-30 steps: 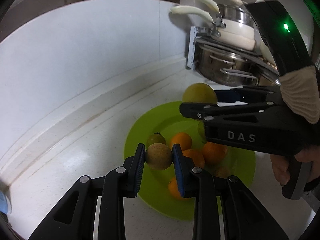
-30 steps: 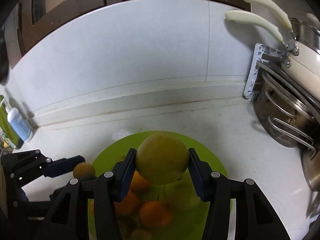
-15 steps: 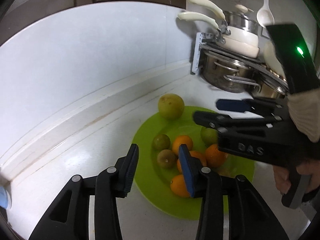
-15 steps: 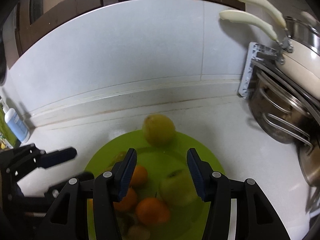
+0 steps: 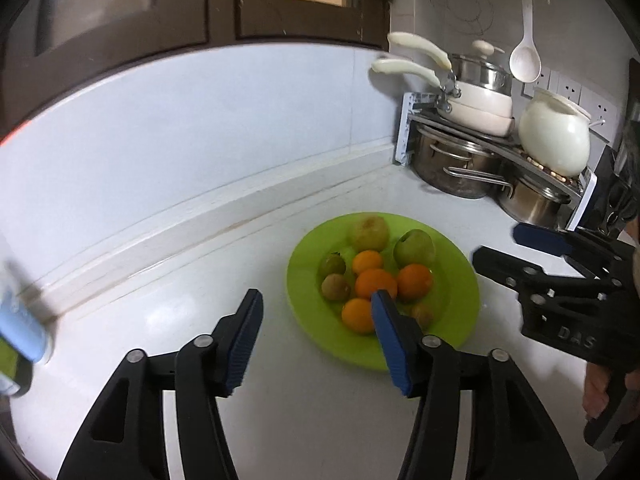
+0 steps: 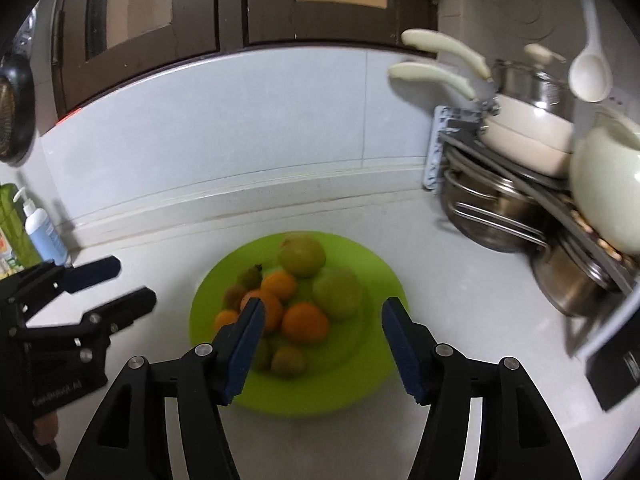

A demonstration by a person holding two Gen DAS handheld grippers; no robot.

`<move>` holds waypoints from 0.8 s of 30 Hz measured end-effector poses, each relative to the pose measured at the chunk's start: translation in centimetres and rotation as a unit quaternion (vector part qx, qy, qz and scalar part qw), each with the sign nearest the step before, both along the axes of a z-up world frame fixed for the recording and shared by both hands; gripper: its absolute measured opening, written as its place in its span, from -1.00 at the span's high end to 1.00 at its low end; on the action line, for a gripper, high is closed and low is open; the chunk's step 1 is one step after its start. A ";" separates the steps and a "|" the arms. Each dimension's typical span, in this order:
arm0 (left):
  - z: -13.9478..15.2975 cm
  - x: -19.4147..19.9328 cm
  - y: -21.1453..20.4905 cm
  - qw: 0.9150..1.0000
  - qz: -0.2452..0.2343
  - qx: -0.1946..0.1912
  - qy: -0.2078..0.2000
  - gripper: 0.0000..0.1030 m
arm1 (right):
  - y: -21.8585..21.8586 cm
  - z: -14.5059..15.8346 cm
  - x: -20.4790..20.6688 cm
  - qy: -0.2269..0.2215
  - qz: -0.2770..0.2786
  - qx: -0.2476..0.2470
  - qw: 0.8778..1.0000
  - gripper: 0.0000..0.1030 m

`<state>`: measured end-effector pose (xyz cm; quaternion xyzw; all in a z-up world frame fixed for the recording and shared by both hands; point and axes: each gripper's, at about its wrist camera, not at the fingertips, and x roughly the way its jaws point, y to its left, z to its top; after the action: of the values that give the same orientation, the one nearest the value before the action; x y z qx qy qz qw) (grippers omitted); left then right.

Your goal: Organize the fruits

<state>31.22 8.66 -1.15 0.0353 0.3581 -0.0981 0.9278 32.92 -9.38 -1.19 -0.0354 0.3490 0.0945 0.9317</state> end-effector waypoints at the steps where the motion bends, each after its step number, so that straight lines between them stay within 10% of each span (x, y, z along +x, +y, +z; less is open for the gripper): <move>1: 0.4 -0.8 0.1 1.000 0.000 -0.001 -0.004 -0.17 | 0.0 0.3 -0.9 -0.004 -0.004 -0.002 1.000 -0.26; 13: 4.4 -9.1 1.6 0.998 -0.005 0.003 -0.059 -0.88 | 0.5 3.8 -12.5 -0.060 -0.064 -0.007 0.996 -0.61; 24: 6.5 -15.8 0.6 0.997 0.021 0.008 -0.077 -1.00 | -0.8 5.2 -19.3 -0.077 -0.074 -0.004 0.994 -0.70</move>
<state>15.40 9.28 5.30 0.0425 0.2867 -0.0728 0.9543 13.61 -10.19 4.04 -0.0198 0.2781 0.0206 0.9601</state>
